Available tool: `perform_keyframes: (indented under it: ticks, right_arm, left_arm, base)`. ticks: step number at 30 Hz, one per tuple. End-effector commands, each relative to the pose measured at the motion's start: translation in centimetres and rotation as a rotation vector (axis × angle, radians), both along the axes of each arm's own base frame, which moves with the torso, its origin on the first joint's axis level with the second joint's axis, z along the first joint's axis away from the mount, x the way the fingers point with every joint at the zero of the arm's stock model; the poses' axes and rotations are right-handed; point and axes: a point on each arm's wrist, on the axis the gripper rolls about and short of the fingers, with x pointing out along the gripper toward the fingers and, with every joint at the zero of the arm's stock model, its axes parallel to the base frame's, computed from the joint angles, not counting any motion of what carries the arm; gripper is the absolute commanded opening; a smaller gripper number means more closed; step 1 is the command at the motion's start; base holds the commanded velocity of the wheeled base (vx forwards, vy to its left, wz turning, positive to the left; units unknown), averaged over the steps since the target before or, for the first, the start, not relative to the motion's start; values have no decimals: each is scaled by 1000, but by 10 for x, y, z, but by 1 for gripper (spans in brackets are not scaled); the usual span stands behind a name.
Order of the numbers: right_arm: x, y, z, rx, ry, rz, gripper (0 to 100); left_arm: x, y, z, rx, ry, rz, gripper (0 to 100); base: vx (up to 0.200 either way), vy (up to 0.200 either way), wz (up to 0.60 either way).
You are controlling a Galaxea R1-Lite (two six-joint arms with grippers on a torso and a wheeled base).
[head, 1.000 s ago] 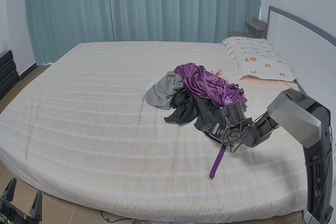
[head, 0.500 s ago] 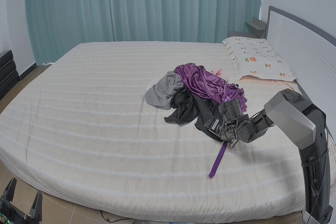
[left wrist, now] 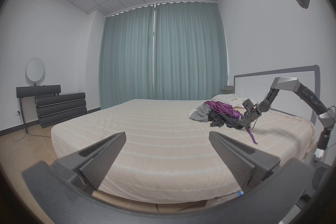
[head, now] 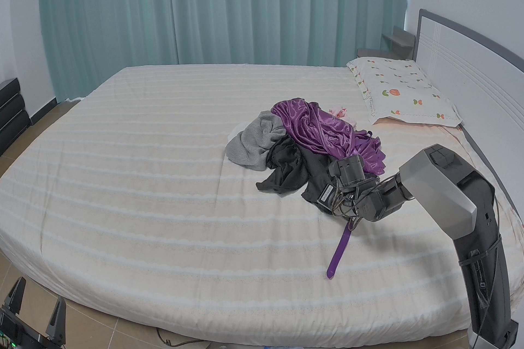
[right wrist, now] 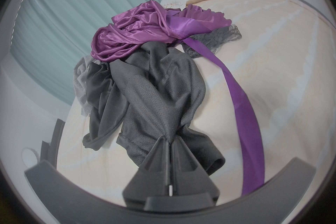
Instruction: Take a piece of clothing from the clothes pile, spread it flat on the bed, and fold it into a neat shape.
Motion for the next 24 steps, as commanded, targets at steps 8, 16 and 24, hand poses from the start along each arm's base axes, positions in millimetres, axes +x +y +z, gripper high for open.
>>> perform_keyframes:
  ticks: [8, 16, 24]
  right_arm:
    - [-24, 12, 37, 120, -7, 7, 0]
    - [-63, 1, 64, 177, -104, 41, 0]
    - [-124, -7, 99, 263, -207, 151, 0]
  left_arm:
    - [0, 0, -5, 0, -1, 1, 100]
    - [0, 0, -5, 0, -1, 1, 100]
    - [0, 0, -5, 0, -1, 1, 100]
  base:
    - [0, 0, 0]
    - [0, 0, 0]
    - [0, 0, 0]
